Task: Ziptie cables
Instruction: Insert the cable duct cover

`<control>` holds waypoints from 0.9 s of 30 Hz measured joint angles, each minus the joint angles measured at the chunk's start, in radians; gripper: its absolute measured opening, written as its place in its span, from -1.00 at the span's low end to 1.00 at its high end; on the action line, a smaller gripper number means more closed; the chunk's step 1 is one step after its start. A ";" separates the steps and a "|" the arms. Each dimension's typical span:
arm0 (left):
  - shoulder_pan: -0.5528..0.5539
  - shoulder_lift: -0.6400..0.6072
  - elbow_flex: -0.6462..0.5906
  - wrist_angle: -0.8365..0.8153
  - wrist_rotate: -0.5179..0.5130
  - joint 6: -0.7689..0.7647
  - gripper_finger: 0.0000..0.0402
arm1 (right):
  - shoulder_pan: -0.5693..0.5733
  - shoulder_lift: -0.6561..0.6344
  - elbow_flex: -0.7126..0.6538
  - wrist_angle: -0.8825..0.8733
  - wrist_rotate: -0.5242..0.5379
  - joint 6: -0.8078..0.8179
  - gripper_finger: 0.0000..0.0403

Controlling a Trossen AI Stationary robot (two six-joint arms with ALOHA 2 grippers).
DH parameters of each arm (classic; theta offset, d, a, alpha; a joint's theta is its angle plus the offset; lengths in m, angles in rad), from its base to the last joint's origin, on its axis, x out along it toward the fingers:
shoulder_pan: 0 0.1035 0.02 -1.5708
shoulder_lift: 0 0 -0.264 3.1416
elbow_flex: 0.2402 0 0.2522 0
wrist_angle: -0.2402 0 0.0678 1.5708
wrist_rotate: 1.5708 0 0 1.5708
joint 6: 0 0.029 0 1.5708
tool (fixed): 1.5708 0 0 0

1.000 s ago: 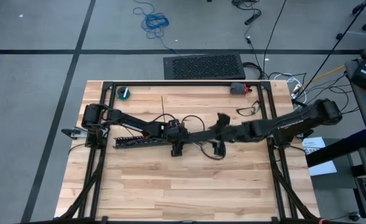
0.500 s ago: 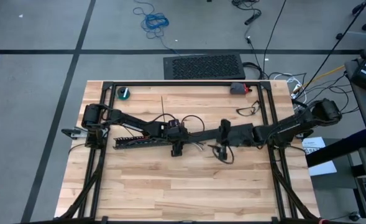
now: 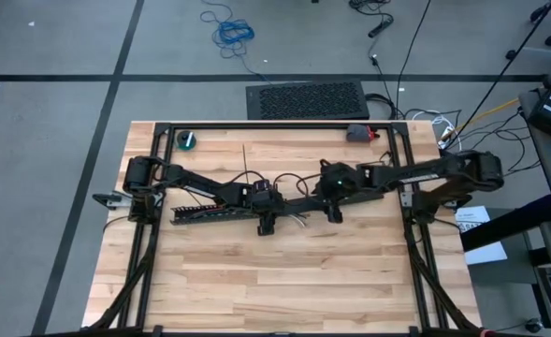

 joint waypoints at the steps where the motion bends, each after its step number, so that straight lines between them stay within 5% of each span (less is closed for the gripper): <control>1: 0.000 0.000 0.000 0.000 0.000 -0.002 0.24 | -0.005 0.023 0.002 0.003 0.000 -0.010 0.30; 9: 0.000 0.000 0.000 0.000 0.001 -0.018 0.24 | -0.014 0.138 0.041 0.021 -0.006 -0.044 0.30; 27: 0.000 0.000 0.000 0.000 0.002 -0.022 0.24 | -0.036 0.144 0.042 0.018 -0.011 -0.038 0.10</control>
